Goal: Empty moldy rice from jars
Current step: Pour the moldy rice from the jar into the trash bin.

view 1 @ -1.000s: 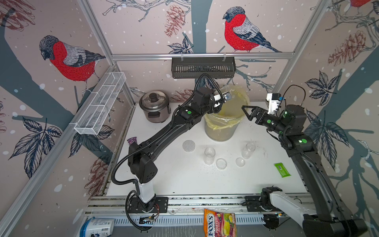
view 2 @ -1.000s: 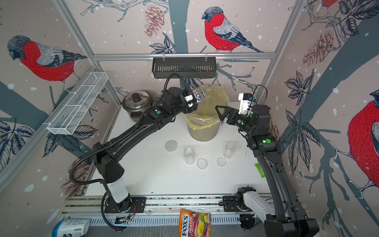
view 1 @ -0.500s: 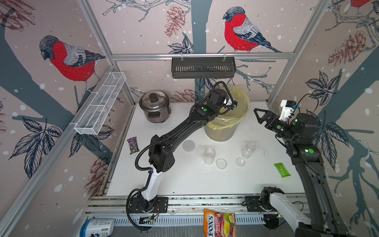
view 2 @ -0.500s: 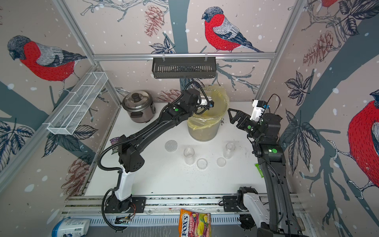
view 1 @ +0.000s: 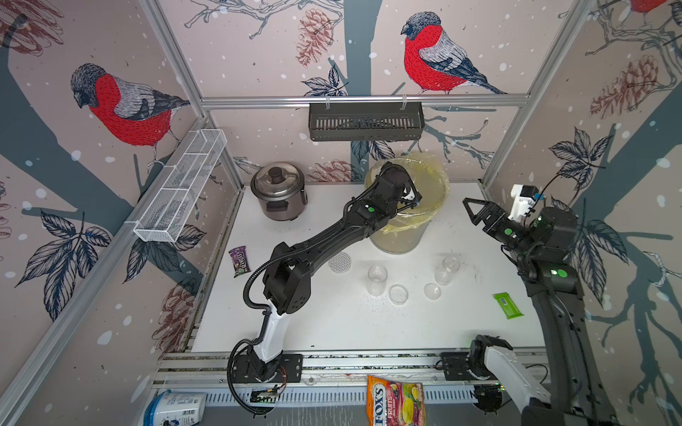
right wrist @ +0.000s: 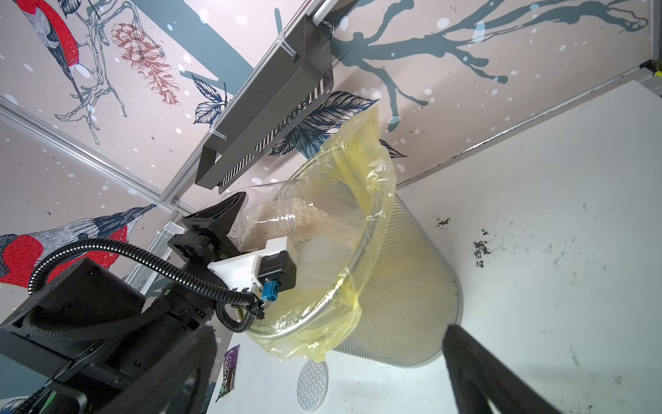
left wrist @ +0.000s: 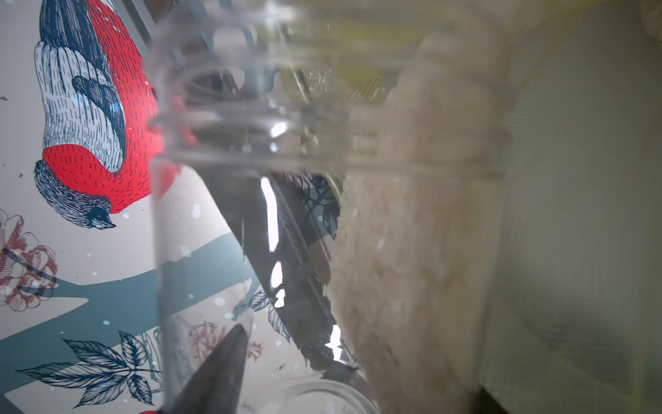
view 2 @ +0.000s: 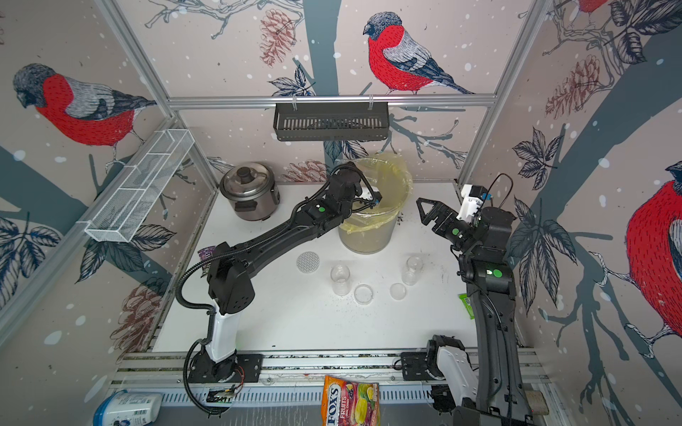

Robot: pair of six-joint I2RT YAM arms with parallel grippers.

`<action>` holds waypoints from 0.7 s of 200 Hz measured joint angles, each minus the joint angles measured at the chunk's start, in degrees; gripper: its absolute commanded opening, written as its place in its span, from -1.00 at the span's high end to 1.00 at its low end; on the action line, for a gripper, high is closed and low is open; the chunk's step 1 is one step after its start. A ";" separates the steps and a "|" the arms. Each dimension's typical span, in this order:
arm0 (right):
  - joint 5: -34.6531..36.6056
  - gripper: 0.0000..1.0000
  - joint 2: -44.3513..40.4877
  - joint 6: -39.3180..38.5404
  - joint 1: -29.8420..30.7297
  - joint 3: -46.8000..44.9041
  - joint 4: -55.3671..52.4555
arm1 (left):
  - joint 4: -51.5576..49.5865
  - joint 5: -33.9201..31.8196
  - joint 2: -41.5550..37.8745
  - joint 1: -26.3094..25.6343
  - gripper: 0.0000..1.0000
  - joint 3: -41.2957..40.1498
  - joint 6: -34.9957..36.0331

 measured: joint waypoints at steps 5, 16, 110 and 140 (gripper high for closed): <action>-0.17 -1.00 0.00 0.07 -0.02 -0.02 -0.04 | 1.70 0.04 -0.13 -0.02 0.49 -0.85 1.51; -0.57 -1.00 -0.07 0.61 -0.07 -0.04 0.15 | 4.68 0.26 -0.39 -0.11 0.48 -2.58 4.79; -1.90 -0.99 -1.03 1.70 -0.09 -1.92 0.98 | 15.76 4.28 0.04 -1.60 0.48 -5.09 12.81; -2.10 -1.00 -1.07 1.75 -0.09 -1.97 1.03 | 16.17 4.59 0.35 -1.62 0.48 -4.44 13.05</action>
